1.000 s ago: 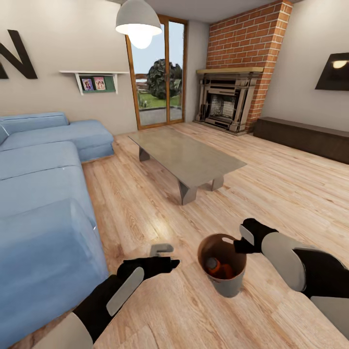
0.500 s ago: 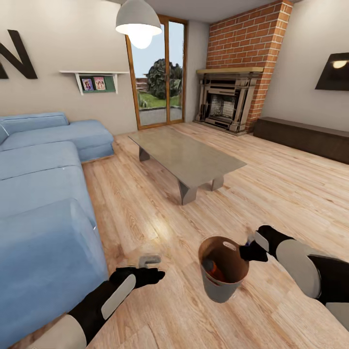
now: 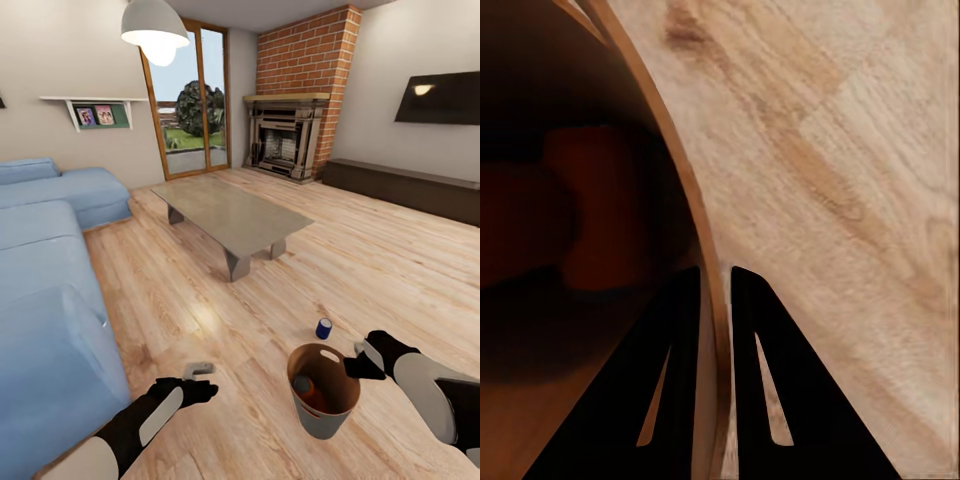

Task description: Put the three can of soda from the living room inside the tash can in the kitchen.

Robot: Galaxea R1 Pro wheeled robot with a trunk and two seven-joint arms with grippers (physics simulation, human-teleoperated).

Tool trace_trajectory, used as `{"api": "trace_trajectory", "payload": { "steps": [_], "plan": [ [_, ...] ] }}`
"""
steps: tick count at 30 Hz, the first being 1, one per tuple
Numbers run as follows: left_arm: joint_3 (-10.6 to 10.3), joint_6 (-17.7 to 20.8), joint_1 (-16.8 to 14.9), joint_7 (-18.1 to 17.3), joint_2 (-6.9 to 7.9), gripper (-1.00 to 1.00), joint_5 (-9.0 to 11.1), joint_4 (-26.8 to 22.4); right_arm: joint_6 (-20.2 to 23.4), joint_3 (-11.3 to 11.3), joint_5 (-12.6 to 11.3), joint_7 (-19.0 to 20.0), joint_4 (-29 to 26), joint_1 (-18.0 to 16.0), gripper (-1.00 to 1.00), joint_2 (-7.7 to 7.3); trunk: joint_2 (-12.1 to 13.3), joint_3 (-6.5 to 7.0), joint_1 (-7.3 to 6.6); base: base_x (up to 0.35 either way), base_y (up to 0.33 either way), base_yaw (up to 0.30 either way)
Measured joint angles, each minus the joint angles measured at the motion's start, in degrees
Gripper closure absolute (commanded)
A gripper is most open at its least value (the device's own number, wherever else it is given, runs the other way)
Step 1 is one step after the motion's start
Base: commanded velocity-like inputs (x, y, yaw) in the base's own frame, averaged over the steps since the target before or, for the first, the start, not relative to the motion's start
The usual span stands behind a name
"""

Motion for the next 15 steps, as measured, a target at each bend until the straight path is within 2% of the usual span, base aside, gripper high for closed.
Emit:
{"api": "trace_trajectory", "payload": {
  "steps": [5,13,15],
  "plan": [
    [-0.01,-1.57,-0.03,-0.16,0.00,-1.00,-0.03,0.05,-0.06,0.09,-0.07,0.08,-0.34,1.10,1.00,-1.22,0.00,0.00,0.00,0.000,0.000,-0.287],
    [-0.09,-3.44,0.03,-0.26,-0.04,-1.00,0.04,0.67,-0.04,-0.57,-0.78,0.16,-0.34,1.27,1.00,-1.36,0.00,0.00,0.00,0.000,0.000,-0.287],
    [-0.09,-4.77,0.01,-0.30,-0.07,-1.00,0.00,2.16,-0.05,-0.35,-0.60,0.13,-0.30,1.28,1.00,-1.37,0.00,0.00,0.00,0.000,0.000,-0.287]
  ]
}}
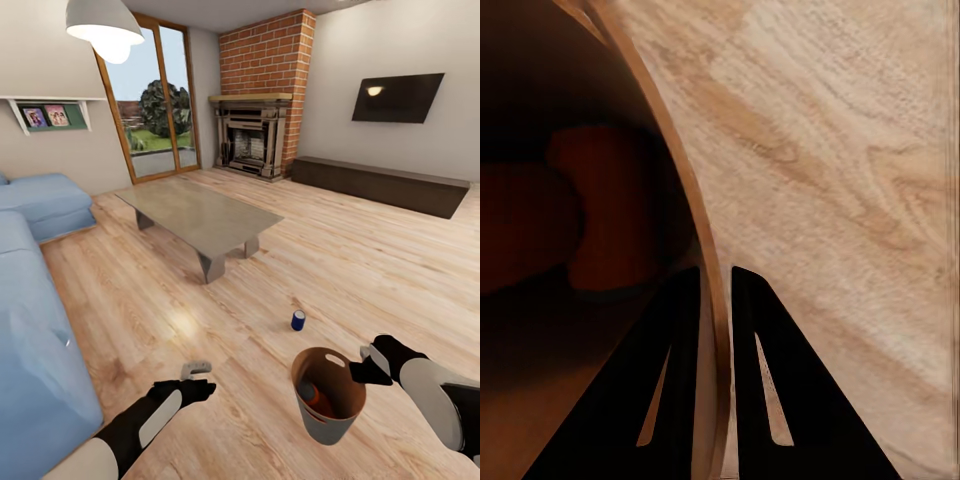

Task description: Put the three can of soda from the living room inside the tash can in the kitchen.

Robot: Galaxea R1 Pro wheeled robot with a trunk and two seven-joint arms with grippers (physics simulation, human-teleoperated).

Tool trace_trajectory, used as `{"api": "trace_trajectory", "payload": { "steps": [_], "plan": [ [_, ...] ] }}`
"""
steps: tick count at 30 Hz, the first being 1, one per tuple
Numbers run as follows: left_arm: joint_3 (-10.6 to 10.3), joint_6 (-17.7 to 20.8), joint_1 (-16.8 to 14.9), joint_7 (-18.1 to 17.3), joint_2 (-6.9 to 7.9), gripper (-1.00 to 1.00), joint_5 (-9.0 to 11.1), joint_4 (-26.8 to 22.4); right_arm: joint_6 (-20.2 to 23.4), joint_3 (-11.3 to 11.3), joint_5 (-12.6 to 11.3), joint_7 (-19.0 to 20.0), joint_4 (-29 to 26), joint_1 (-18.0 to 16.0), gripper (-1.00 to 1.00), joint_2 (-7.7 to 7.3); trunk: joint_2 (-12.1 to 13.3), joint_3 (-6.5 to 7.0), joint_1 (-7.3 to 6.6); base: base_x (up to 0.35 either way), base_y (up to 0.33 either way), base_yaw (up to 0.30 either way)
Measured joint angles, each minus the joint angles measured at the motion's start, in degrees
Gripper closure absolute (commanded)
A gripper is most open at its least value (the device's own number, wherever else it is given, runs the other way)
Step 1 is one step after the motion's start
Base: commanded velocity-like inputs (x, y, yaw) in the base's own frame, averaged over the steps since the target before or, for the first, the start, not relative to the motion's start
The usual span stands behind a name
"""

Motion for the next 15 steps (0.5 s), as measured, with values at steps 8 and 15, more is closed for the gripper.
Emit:
{"api": "trace_trajectory", "payload": {
  "steps": [8,15],
  "plan": [
    [0.00,-1.24,-0.04,-0.14,-0.09,-1.00,-0.03,1.92,0.00,-0.18,-0.10,0.02,0.12,0.07,1.00,-0.01,0.00,0.00,0.00,0.000,0.000,-0.287],
    [0.01,-1.34,-0.03,-0.15,-0.11,-1.00,-0.03,2.10,0.00,-0.02,0.03,0.08,0.27,0.09,1.00,-0.04,0.00,0.04,0.00,0.000,0.000,-0.287]
  ]
}}
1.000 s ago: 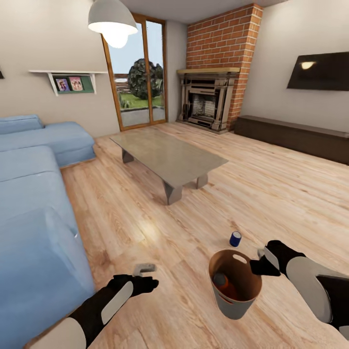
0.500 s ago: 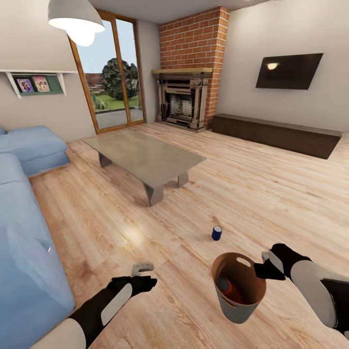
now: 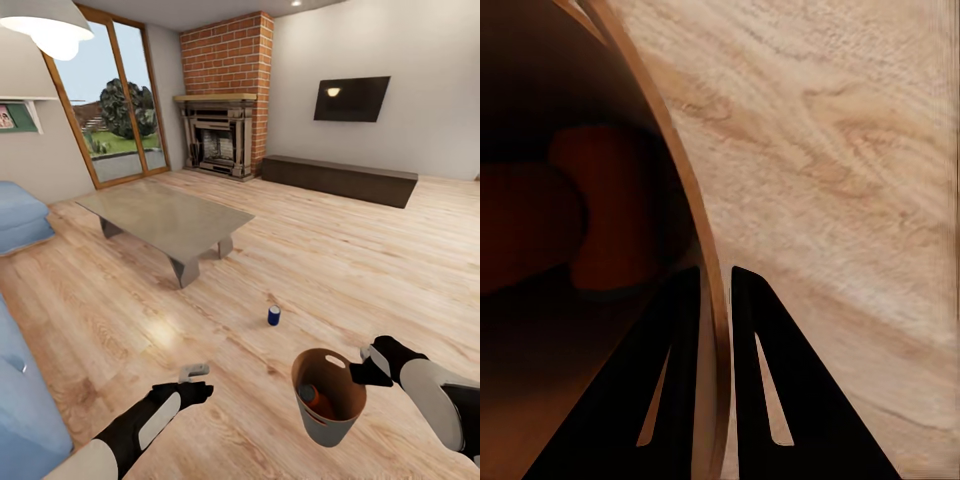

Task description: Put the three can of soda from the living room inside the tash can in the kitchen.

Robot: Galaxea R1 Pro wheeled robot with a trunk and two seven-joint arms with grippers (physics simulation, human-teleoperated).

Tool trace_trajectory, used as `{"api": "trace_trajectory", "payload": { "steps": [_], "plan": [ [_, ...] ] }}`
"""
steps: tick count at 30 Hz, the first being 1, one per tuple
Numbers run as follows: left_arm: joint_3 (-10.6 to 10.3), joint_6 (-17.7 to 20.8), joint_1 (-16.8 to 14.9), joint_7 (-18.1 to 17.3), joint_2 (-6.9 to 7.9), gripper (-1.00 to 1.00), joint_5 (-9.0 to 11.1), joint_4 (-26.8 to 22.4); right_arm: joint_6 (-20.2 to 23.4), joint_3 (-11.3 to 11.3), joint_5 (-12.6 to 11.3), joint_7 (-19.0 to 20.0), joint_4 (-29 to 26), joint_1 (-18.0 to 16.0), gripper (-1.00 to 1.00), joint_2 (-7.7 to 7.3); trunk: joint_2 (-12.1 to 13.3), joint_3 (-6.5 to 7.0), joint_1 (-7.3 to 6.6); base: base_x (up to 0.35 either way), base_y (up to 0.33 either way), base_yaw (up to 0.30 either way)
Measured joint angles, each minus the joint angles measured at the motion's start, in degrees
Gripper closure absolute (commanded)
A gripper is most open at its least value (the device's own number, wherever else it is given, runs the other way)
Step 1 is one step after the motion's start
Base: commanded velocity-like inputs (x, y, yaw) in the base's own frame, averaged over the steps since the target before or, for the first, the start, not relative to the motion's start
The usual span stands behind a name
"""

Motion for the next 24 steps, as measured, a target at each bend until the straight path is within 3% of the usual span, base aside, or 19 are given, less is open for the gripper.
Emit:
{"api": "trace_trajectory", "payload": {
  "steps": [5,10,19,24],
  "plan": [
    [-0.01,-0.01,0.01,-0.06,0.00,-1.00,0.00,0.01,-0.01,0.43,0.26,2.34,-0.44,0.89,1.00,-0.35,0.00,0.15,0.00,0.000,0.000,-0.274],
    [-0.02,-0.07,-0.01,-0.13,0.00,-1.00,0.00,0.28,0.01,-0.06,0.25,7.03,-3.53,1.24,1.00,-2.55,0.00,0.37,0.00,0.000,0.000,-0.262],
    [0.05,-3.42,-0.02,-0.25,-0.42,-1.00,0.05,3.13,0.26,-0.20,0.54,10.14,-9.81,1.30,1.00,-4.64,0.00,0.83,0.00,0.000,0.000,-0.255],
    [0.04,-3.78,-0.03,-0.26,-1.06,-1.00,-0.01,3.38,0.43,-0.08,0.70,10.64,-11.01,1.39,1.00,-5.01,0.00,1.13,0.00,0.013,0.000,-0.242]
  ]
}}
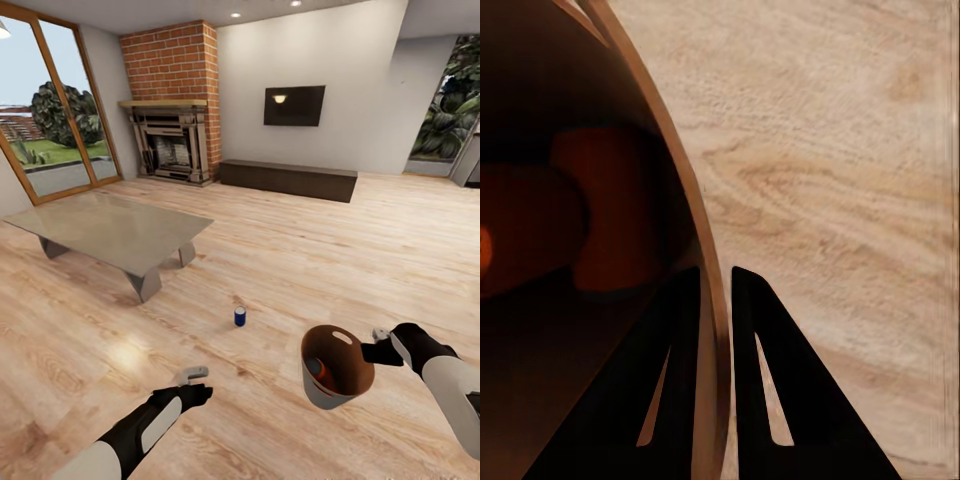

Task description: Put the three can of soda from the living room inside the tash can in the kitchen.

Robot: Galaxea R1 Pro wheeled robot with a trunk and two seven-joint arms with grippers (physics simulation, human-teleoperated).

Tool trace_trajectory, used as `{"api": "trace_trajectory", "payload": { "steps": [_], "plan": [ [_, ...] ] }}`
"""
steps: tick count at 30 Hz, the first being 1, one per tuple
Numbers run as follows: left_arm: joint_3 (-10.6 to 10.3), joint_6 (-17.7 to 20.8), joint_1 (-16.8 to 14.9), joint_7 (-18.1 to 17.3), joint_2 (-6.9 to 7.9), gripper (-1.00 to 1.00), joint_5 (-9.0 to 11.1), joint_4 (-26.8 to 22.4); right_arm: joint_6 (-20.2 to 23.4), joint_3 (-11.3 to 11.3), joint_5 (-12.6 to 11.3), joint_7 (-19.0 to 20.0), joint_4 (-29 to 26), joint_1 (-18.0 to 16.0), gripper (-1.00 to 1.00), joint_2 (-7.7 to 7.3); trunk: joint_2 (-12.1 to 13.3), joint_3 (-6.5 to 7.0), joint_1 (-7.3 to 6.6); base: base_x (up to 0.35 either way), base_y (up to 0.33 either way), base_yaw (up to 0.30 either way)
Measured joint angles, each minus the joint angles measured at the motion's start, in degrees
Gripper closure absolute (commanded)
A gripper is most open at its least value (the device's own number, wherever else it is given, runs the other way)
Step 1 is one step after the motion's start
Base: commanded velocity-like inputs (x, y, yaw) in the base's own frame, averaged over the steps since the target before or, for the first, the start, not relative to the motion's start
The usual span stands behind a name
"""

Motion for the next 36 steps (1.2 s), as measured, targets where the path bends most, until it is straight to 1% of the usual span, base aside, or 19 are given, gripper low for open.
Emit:
{"api": "trace_trajectory", "payload": {
  "steps": [2,7,10,13,17,21,28,32,36],
  "plan": [
    [0.02,-0.04,0.00,0.00,-0.13,-1.00,0.02,0.05,0.00,0.20,0.31,0.08,-0.13,0.02,1.00,-0.07,0.00,0.12,0.00,0.135,0.000,-0.228],
    [0.03,-0.09,0.00,-0.15,-0.17,-1.00,0.12,0.15,0.07,-0.07,-0.21,0.15,-0.29,0.02,1.00,-0.13,0.00,0.46,0.00,0.254,0.000,-0.217],
    [0.03,-0.09,0.00,-0.49,-0.17,-1.00,0.16,0.20,0.04,0.04,0.09,0.14,-0.31,0.02,1.00,-0.14,0.00,0.67,0.00,0.315,0.000,-0.186],
    [0.03,-0.09,0.00,-0.69,-0.17,-1.00,0.21,0.22,-0.01,0.17,0.49,0.13,-0.31,0.03,1.00,-0.15,0.00,0.80,0.00,0.330,0.000,-0.087],
    [0.03,-0.10,0.00,-0.76,-0.18,-1.00,0.25,0.24,0.08,-0.07,-0.11,0.18,-0.32,0.03,1.00,-0.15,0.00,0.87,0.00,0.336,0.000,-0.032],
    [0.03,-0.10,0.00,-0.79,-0.18,-1.00,0.27,0.24,0.12,-0.08,-0.19,0.18,-0.32,0.03,1.00,-0.14,0.00,0.89,0.00,0.340,0.000,-0.109],
    [0.03,-0.09,0.00,-0.79,-0.18,-1.00,0.27,0.24,0.10,0.03,0.18,0.15,-0.32,0.03,1.00,-0.23,0.00,0.89,0.00,0.341,0.022,-0.247],
    [0.03,-0.10,0.00,-0.79,-0.18,-1.00,0.28,0.24,0.15,-0.11,-0.22,0.24,-0.32,0.03,1.00,-0.23,0.00,0.89,0.00,0.341,0.077,-0.279],
    [0.03,-0.03,0.00,-0.79,-0.19,-1.00,0.35,0.24,0.10,0.17,0.23,1.52,-0.30,0.03,1.00,-0.24,0.00,0.89,0.00,0.340,0.126,-0.284]
  ]
}}
